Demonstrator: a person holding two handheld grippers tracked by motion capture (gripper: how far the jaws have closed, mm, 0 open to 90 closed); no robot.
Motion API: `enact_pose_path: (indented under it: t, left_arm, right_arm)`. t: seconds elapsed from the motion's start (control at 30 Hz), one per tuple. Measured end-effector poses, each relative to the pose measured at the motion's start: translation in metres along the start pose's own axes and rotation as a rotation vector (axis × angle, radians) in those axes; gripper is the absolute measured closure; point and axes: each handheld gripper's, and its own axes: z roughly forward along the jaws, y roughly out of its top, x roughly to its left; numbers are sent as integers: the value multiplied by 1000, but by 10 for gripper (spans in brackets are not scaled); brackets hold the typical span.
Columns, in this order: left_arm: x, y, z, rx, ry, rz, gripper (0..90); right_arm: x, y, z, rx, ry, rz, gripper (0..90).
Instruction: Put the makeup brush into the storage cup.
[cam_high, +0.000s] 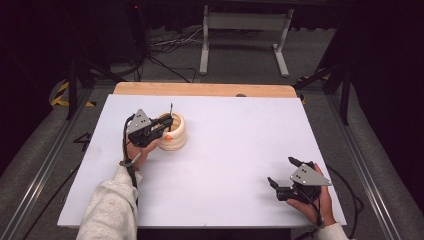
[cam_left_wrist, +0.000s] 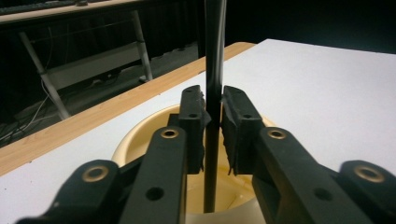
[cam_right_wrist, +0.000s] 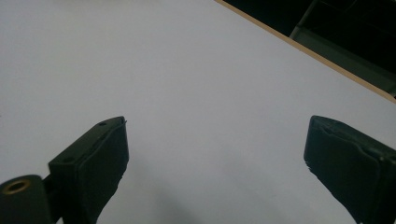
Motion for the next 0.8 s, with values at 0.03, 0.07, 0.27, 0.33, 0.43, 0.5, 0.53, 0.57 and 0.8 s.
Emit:
enact_pose_path:
  t: [0.03,0.07,0.27,0.33,0.43,0.5,0.53,0.57,0.8]
  left_arm:
    - [0,0,0,0,0,0,767]
    - [0,0,0,-5,6,-3,767]
    - [-2,4,-4,-21,55,8,563]
    - [-2,6,-5,-20,80,15,503]
    - [-2,7,-7,-22,101,22,426]
    - [-2,8,-9,-21,113,24,403]
    - [-3,8,-9,-23,132,17,372]
    - [-4,9,-10,-10,159,16,301]
    - [-3,12,-18,-22,194,0,112]
  right_arm:
    - [0,0,0,-1,2,1,69]
    - [0,0,0,-1,2,1,69]
    - [0,0,0,-2,2,-1,69]
    - [0,0,0,1,-1,-3,69]
    - [0,0,0,1,0,-3,69]
    - [0,0,-1,0,1,-2,69]
    - [0,0,-1,-1,2,-2,69]
    - [0,0,-1,1,0,-3,69]
    - [-1,0,-1,-1,-2,-2,70]
